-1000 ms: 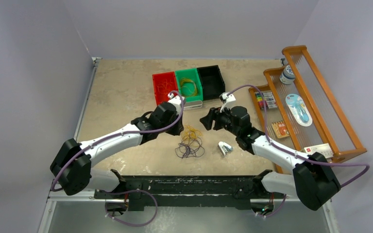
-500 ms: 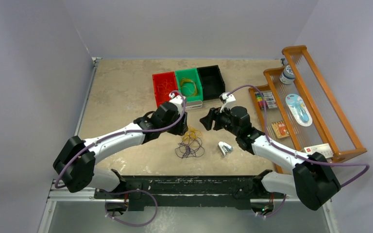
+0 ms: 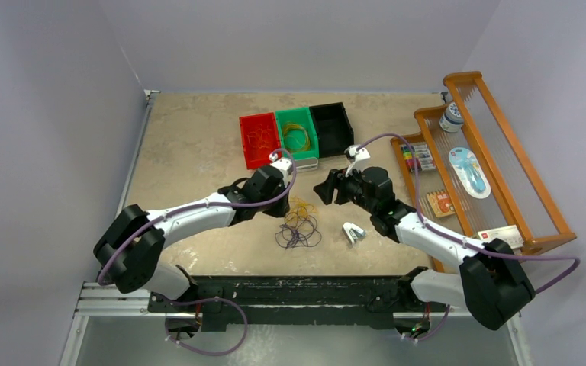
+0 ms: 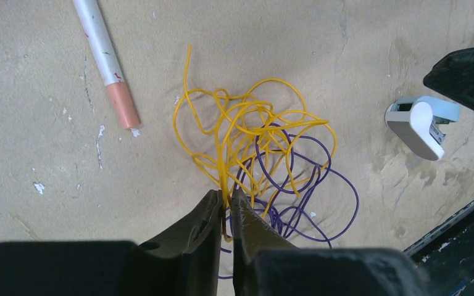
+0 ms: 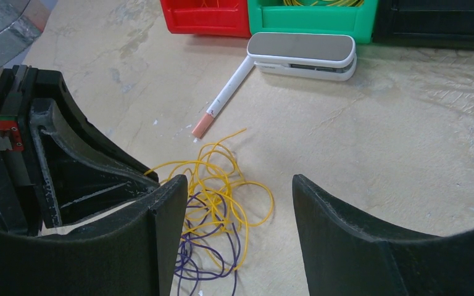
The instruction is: Untangle the cables
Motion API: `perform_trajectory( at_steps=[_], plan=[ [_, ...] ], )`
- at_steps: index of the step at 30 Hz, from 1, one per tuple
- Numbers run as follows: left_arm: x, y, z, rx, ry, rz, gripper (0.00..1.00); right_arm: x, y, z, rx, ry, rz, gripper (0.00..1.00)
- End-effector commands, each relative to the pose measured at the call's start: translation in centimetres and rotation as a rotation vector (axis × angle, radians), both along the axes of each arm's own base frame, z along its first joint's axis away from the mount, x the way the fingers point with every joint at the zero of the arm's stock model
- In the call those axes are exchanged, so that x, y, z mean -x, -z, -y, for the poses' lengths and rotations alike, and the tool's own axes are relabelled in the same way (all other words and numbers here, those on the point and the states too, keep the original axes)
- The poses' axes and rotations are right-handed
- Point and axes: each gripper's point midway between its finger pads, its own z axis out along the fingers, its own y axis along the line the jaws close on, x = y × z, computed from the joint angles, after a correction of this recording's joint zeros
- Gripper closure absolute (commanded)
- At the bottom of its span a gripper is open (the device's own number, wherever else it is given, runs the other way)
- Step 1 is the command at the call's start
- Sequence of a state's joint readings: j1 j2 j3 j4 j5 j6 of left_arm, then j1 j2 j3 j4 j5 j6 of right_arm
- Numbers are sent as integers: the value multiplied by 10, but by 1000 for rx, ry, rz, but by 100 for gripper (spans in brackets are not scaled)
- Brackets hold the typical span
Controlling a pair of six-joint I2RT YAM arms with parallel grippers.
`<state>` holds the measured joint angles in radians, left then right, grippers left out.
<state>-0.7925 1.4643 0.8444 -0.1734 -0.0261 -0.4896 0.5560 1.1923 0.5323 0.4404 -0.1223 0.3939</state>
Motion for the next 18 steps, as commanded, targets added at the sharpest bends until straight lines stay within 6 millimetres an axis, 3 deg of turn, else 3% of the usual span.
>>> perform_trajectory(
  at_steps=[1, 4, 18],
  plan=[
    [-8, -17, 9, 52, -7, 48, 94, -7, -12, -5, -30, 0, 44, 34],
    [-10, -28, 8, 54, -12, 64, 100, -8, -14, -6, -34, -1, 52, 34],
    [-15, -84, 10, 70, 23, 138, 100, -6, -27, -27, -77, -124, 117, 33]
  ],
)
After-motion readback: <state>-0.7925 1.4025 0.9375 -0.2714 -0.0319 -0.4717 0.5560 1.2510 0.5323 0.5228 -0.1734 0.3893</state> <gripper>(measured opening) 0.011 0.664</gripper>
